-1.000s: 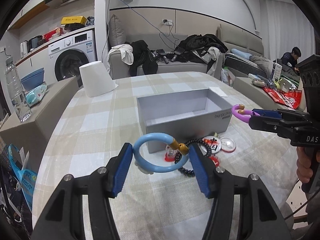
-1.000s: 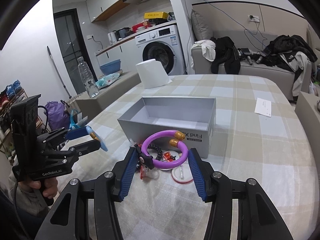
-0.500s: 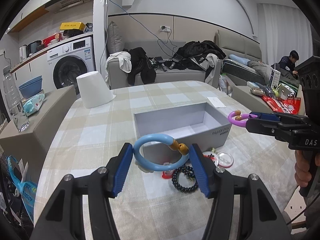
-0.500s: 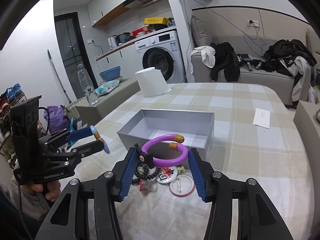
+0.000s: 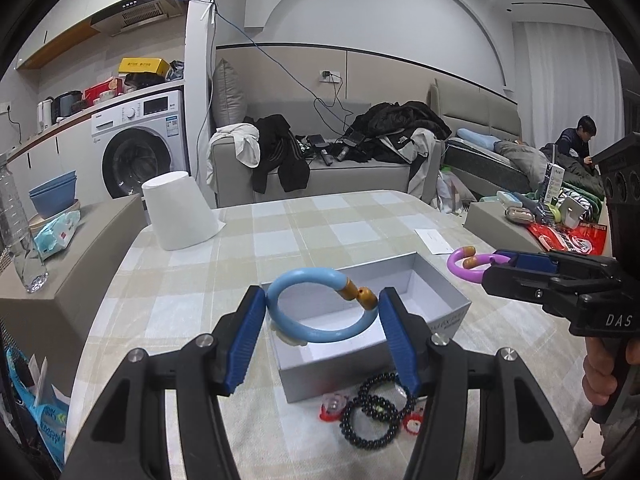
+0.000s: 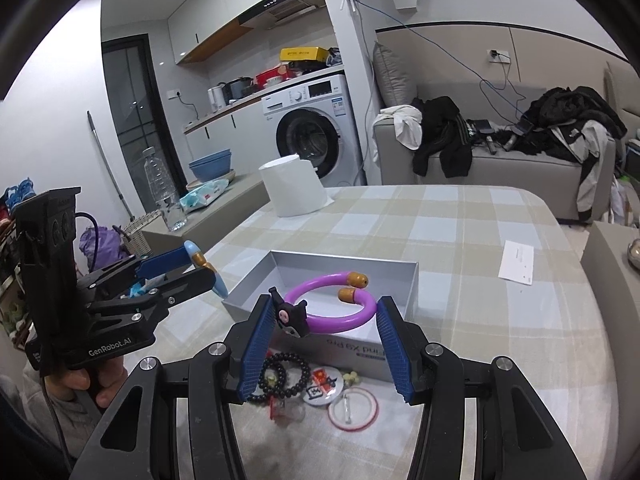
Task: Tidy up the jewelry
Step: 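Carry the light-blue bangle with left tool and purple bangle with right tool over the box, then open left tool over the box while right tool releases the purple bangle inside, then withdraw both tools from the box back toward the jewelry pile, then grasp the clear red-tinted charm with left tool while right tool grasps the red disc, then lift and carry the charm with left tool and red disc with right tool over the box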
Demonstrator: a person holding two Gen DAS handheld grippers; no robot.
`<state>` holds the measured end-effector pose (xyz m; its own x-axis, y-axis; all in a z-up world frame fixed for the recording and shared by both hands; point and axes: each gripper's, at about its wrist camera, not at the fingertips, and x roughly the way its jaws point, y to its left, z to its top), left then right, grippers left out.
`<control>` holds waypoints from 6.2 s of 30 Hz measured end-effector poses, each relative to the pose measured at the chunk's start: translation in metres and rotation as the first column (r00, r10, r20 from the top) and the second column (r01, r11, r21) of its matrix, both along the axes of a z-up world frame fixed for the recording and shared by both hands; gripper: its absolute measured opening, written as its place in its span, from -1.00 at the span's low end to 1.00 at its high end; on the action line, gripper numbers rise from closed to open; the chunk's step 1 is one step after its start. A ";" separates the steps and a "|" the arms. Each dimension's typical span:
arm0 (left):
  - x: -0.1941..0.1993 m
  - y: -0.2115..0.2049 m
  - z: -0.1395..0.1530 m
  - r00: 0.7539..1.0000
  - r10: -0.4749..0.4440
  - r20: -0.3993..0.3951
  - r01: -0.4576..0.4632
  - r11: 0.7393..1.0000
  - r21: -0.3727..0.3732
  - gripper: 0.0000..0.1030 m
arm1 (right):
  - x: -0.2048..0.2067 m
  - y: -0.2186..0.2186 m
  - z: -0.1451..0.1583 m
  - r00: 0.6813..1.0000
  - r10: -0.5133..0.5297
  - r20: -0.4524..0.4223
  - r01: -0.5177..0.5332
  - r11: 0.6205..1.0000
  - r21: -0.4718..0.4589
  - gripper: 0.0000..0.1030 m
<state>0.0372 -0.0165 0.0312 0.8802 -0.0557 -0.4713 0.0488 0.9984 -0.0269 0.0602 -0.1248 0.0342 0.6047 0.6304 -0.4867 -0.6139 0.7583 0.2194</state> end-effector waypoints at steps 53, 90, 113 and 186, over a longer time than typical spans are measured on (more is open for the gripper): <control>-0.008 -0.005 -0.021 0.996 0.052 -0.068 -0.051 0.999 0.014 0.98 | 0.016 -0.022 -0.043 0.985 -0.132 -0.111 0.119 0.987 -0.111 1.00; -0.015 0.008 -0.045 0.984 0.067 -0.168 -0.071 0.997 -0.019 0.98 | 0.002 0.031 -0.088 0.990 0.006 -0.139 -0.060 0.918 -0.391 -0.22; -0.009 0.006 -0.053 0.970 0.003 -0.244 -0.021 0.997 -0.070 0.83 | -0.008 -0.008 -0.058 0.991 0.028 -0.128 -0.043 0.991 -0.123 -0.23; 0.024 0.007 0.000 0.999 0.016 -0.047 -0.018 0.999 -0.051 -0.71 | 0.015 -0.001 0.013 0.996 -0.060 0.061 0.055 0.995 0.078 -0.24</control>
<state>0.0611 -0.0090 0.0313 0.8582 -0.0662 -0.5090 0.0292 0.9963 -0.0804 0.0752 -0.1254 0.0476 0.6688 0.6275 -0.3986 -0.5844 0.7752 0.2399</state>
